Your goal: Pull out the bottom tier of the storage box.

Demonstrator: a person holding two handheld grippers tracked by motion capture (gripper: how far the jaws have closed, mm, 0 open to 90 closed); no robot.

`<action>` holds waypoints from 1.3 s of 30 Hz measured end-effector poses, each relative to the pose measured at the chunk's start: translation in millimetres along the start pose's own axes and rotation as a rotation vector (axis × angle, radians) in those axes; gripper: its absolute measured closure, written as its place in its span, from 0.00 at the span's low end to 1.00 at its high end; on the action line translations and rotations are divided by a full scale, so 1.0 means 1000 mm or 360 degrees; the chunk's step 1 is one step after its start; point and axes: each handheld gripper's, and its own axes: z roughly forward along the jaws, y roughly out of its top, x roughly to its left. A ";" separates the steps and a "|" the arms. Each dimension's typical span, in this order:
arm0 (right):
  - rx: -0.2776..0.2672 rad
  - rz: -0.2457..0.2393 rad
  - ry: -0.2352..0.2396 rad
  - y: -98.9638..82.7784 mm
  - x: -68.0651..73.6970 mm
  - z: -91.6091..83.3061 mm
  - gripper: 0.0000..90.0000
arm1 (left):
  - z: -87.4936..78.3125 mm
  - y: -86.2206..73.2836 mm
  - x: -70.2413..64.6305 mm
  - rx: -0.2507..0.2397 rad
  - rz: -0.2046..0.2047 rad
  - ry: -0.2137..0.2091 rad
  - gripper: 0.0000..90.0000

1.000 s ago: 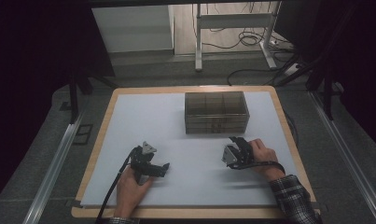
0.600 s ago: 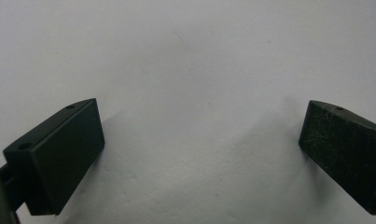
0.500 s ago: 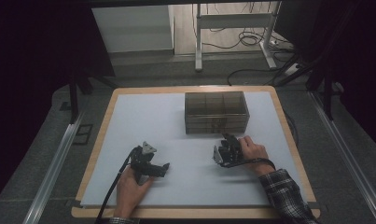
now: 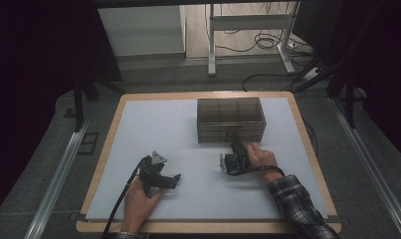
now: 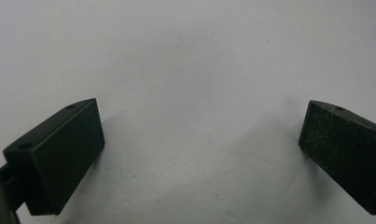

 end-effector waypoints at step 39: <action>-0.0039 0.0045 -0.0006 0.000 0.011 -0.039 0.88 | 0.000 0.000 0.000 0.0001 0.0001 0.0000 0.00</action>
